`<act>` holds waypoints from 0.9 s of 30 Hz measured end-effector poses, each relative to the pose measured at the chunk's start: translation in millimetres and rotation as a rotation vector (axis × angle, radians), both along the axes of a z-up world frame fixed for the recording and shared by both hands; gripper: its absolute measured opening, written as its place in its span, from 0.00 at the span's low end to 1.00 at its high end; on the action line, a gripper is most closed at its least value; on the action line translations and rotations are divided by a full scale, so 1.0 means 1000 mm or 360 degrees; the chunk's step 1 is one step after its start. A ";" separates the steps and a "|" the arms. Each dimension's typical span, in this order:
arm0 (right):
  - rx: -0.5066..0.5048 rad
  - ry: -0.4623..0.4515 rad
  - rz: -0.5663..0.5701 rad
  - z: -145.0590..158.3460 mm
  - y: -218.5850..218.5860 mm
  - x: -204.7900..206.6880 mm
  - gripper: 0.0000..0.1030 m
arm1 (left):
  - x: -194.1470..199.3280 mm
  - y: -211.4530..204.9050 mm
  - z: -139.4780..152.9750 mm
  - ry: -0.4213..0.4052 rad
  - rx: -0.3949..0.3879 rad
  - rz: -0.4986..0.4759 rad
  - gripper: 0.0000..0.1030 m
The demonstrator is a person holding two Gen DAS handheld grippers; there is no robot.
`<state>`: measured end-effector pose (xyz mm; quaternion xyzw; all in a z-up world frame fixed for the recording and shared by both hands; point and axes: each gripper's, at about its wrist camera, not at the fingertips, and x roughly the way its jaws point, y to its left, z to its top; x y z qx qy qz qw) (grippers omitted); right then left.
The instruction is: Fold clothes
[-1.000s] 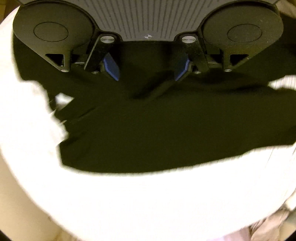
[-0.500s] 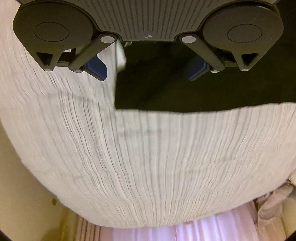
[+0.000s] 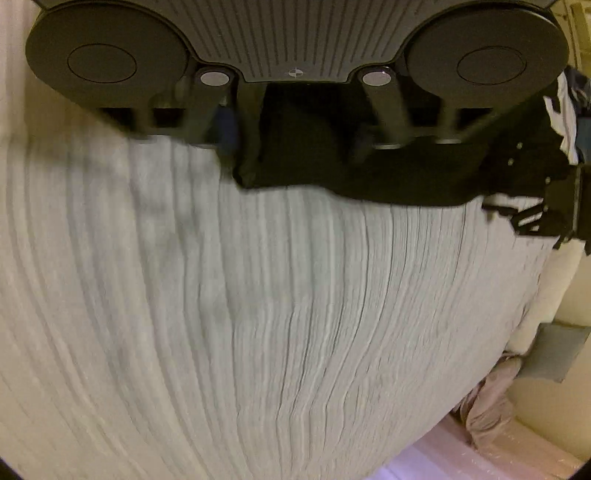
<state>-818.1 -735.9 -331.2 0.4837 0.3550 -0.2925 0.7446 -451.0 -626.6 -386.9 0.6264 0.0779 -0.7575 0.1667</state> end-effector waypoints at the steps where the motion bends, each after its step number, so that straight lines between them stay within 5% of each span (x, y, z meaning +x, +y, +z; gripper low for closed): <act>1: 0.0017 -0.0014 -0.0030 0.001 0.002 -0.002 0.21 | 0.000 -0.003 0.002 0.0000 0.0078 0.0026 0.09; 2: 0.0038 -0.0051 -0.0088 0.007 0.001 -0.008 0.12 | 0.000 -0.003 0.009 0.0001 0.0045 0.0017 0.02; 8: -0.0226 -0.0146 -0.0161 0.081 -0.013 -0.025 0.09 | -0.001 -0.023 0.058 0.0127 -0.0264 0.0068 0.02; 12: -0.0370 -0.0002 -0.0121 0.085 -0.028 -0.008 0.09 | -0.010 -0.047 0.037 0.0038 -0.0340 0.0179 0.06; 13: -0.0357 0.0044 -0.0126 0.075 -0.029 -0.004 0.12 | -0.011 -0.051 0.028 0.0000 -0.0336 0.0223 0.07; 16: -0.0365 0.0229 -0.0208 0.056 -0.019 0.001 0.61 | -0.009 -0.050 0.022 -0.0042 -0.0354 0.0346 0.18; 17: -0.0384 0.0251 -0.0244 0.057 -0.012 -0.003 0.65 | -0.006 -0.044 0.028 -0.0030 -0.0373 0.0359 0.18; 24: -0.0200 0.0041 -0.0279 0.078 0.087 -0.065 0.65 | -0.013 0.017 0.072 0.0199 -0.0333 0.0360 0.23; 27: -0.0079 0.0073 -0.0226 0.072 0.135 -0.074 0.65 | -0.041 0.066 0.077 0.0340 -0.0224 0.0210 0.30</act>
